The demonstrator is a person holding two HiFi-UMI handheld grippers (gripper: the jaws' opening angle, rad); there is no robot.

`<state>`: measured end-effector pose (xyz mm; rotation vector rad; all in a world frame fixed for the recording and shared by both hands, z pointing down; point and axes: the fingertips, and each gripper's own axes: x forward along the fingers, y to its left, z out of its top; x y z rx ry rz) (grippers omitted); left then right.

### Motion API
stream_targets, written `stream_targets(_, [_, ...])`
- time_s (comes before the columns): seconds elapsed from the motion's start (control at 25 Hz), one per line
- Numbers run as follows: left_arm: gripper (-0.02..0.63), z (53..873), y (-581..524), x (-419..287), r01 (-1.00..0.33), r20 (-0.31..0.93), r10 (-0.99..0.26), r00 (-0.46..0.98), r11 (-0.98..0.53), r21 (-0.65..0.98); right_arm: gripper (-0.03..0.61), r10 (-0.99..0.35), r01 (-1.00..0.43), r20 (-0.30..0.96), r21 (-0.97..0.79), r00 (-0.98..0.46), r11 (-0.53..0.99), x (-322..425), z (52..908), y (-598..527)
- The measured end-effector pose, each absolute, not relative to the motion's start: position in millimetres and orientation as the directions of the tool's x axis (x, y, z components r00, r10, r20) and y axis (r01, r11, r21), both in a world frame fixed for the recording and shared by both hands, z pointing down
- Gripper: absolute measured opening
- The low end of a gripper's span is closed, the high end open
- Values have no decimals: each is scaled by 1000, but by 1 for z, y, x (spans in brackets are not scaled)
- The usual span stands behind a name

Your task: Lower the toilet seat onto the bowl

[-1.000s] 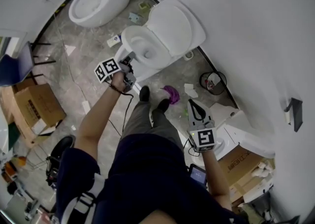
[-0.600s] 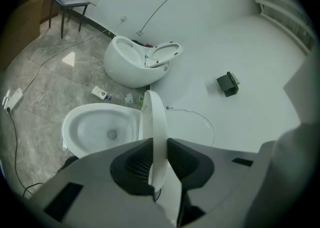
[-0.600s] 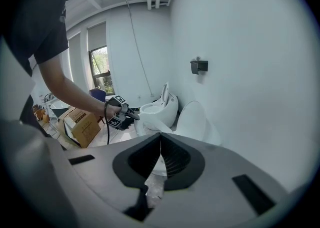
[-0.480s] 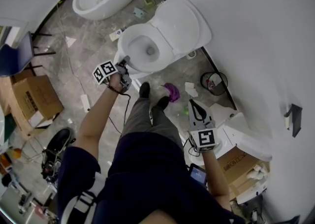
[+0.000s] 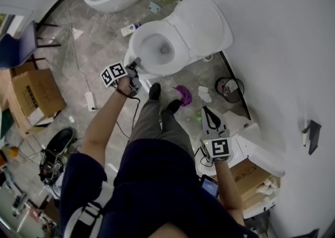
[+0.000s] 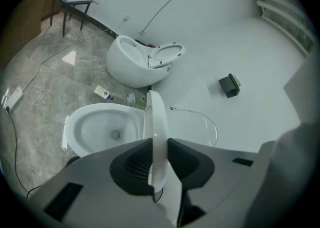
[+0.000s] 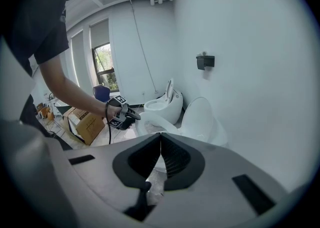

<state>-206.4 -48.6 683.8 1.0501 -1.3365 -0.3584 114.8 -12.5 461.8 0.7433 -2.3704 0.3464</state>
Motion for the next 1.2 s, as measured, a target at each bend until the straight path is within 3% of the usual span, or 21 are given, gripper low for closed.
stream_targets(1.2, [126,789,25,-256,-323,651,-714,256,572,754,20,-283,-472,677,-107,-679,875,39,525,-15])
